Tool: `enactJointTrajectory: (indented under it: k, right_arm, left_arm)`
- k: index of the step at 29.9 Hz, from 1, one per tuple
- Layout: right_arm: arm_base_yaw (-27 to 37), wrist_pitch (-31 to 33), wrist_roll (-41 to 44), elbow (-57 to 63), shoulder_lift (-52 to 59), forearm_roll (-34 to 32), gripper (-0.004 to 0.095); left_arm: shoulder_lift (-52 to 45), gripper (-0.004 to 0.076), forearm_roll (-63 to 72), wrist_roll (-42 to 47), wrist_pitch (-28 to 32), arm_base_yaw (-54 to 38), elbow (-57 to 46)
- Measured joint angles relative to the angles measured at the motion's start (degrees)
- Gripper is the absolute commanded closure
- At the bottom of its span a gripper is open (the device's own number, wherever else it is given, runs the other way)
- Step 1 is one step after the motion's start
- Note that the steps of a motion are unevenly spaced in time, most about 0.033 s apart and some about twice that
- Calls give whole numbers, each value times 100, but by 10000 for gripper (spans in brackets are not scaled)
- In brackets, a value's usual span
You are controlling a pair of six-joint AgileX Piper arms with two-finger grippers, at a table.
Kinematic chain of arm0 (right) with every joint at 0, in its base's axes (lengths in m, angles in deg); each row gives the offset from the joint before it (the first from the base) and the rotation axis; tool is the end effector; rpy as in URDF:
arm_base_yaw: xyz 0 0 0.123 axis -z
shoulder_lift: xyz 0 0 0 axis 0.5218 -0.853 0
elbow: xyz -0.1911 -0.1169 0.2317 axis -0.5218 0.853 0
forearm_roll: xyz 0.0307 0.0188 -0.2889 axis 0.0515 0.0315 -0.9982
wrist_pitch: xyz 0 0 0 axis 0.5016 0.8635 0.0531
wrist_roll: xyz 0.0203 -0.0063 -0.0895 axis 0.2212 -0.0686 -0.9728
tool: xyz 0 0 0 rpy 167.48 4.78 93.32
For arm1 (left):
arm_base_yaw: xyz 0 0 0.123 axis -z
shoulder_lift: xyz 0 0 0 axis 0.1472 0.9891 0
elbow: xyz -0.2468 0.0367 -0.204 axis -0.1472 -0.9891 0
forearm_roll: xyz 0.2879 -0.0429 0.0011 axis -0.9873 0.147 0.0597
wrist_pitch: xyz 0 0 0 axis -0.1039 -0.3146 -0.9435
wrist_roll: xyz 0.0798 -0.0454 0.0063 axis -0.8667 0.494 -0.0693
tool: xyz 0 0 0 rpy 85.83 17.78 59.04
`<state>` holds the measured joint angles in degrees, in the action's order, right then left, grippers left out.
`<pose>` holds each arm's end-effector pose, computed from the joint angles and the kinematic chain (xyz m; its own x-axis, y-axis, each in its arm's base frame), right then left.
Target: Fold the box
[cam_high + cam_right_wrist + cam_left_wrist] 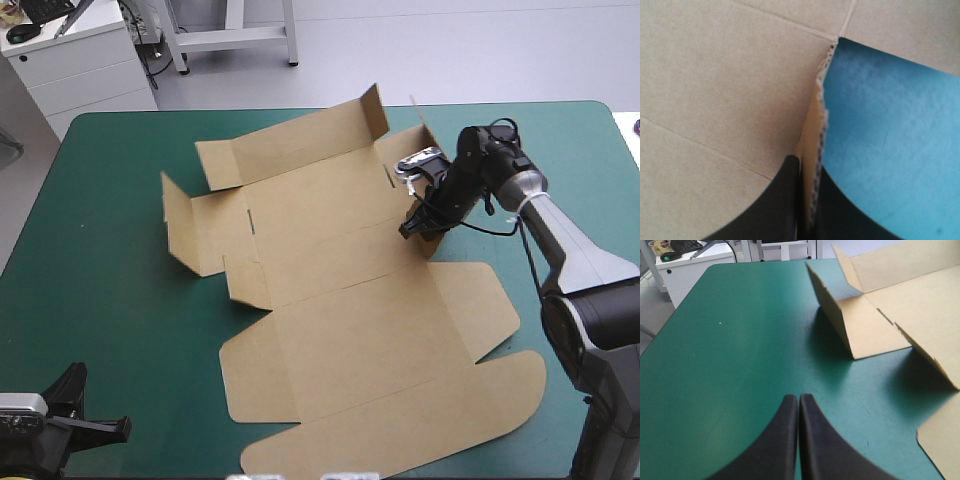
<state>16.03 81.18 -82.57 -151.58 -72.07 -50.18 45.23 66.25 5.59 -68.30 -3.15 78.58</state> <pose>0.4420 0.1398 0.3024 -0.7451 -0.6022 -0.2868 -0.6442 0.7611 0.0758 0.0108 0.0043 0.2923 -0.2722 0.0046 -0.9622 0.0307 0.9995 -0.0039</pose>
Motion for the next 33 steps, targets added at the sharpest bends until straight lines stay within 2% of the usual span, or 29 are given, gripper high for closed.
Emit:
enactJointTrajectory:
  k: [8, 15, 19, 24, 29, 31, 33]
  right_arm:
    - [-604, 59, -1773, -982, -679, -35, 928]
    - [-1148, 52, -3712, -1050, -798, -403, 928]
    - [-1258, -190, -4569, -1050, -803, -553, 929]
    - [-1253, -474, -4912, -1050, -877, -598, 928]
    - [-1253, -749, -4994, -1055, -1008, -349, 924]
    - [-1253, -864, -5021, -1060, -1037, -248, 891]
    - [-1253, -943, -5051, -1060, -1062, -141, 816]
  left_arm:
    - [0, 734, 0, 0, 0, 0, 0]
    - [0, 734, 0, 0, 0, 0, 0]
    - [0, 734, 0, 0, 0, 0, 0]
    - [0, 734, 0, 0, 0, 0, 0]
    - [0, 734, 0, 0, 0, 0, 0]
    - [0, 734, 0, 0, 0, 0, 0]
    - [0, 734, 0, 0, 0, 0, 0]
